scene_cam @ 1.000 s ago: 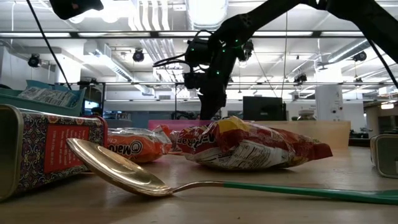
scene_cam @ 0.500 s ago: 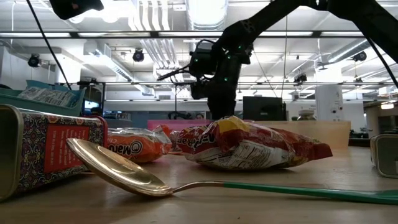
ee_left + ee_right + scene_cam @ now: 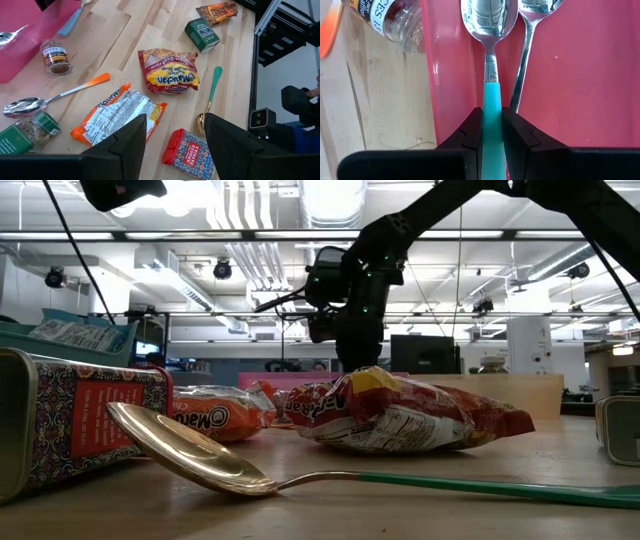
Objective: Pick & Place Food Item
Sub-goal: Put the light blue spoon into the pink bin, then put the black spoon into the pink bin
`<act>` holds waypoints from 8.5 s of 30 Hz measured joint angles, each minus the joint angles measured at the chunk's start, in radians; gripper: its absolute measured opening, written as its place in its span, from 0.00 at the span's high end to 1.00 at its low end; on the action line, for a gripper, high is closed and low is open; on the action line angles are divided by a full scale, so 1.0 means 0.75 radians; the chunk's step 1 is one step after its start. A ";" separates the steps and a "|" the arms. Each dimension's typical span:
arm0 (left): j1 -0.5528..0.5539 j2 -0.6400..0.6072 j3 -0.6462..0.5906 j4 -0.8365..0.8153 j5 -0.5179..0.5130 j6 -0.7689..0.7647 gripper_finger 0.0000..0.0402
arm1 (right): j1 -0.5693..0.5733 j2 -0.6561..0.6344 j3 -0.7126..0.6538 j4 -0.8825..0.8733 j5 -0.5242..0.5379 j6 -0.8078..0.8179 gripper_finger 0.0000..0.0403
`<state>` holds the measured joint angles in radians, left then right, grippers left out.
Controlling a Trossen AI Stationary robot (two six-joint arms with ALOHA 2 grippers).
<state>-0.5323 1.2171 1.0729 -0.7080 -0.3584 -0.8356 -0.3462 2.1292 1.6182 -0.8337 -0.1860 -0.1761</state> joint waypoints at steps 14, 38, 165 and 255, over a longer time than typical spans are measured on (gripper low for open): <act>0.000 0.000 0.000 0.000 0.000 -0.003 0.50 | 0.002 0.003 -0.004 0.007 -0.006 -0.003 0.90; 0.000 0.000 0.000 0.000 0.000 0.002 0.50 | 0.002 0.004 -0.004 0.006 -0.008 0.096 0.69; 0.003 0.000 0.001 0.001 -0.020 0.001 0.50 | 0.555 -0.890 -1.016 -0.612 0.141 1.886 0.32; 0.003 0.000 0.001 0.001 -0.021 -0.003 0.50 | 0.678 -0.943 -0.762 0.082 0.687 1.670 0.97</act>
<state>-0.5301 1.2171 1.0733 -0.7074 -0.3740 -0.8375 0.1623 1.4220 1.0466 -0.7725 0.3296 1.0768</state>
